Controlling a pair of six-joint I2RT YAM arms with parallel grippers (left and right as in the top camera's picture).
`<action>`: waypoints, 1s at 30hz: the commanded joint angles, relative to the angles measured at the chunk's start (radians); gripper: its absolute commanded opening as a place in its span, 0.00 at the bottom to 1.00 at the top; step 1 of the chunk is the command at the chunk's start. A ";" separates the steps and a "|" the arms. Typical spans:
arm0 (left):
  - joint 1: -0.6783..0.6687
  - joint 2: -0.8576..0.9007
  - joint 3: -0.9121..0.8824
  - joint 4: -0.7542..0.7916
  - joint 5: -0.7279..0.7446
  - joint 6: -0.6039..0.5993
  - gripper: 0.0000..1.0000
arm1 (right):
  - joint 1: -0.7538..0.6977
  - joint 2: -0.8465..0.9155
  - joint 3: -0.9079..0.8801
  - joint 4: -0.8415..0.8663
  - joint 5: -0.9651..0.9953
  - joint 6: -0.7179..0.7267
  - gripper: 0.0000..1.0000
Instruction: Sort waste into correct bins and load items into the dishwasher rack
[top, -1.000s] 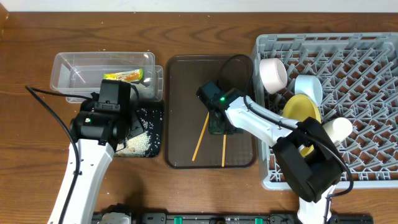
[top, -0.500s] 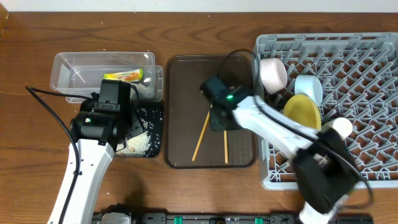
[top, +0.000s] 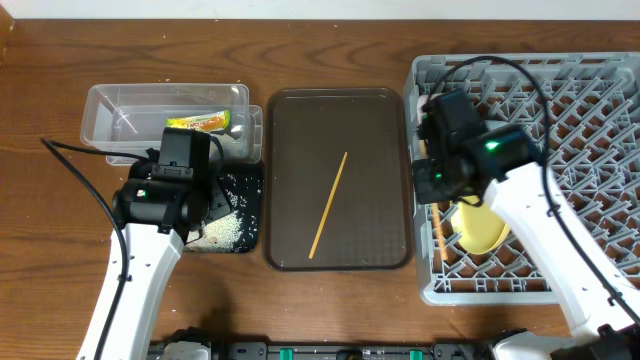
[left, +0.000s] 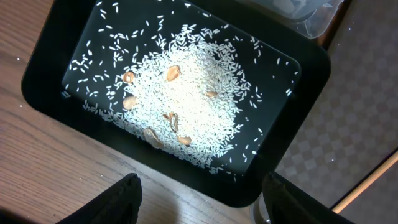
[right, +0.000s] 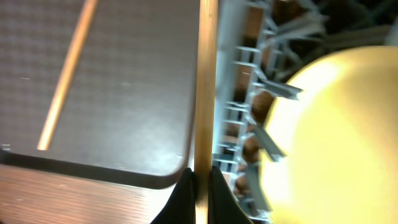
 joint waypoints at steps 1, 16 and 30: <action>0.005 0.003 -0.004 -0.002 -0.013 0.013 0.66 | -0.067 0.016 -0.004 -0.006 -0.001 -0.087 0.01; 0.005 0.003 -0.004 -0.002 -0.013 0.013 0.66 | -0.095 0.148 -0.038 -0.005 -0.001 -0.079 0.01; 0.005 0.003 -0.004 -0.002 -0.013 0.013 0.65 | -0.094 0.151 -0.069 0.037 -0.005 -0.077 0.43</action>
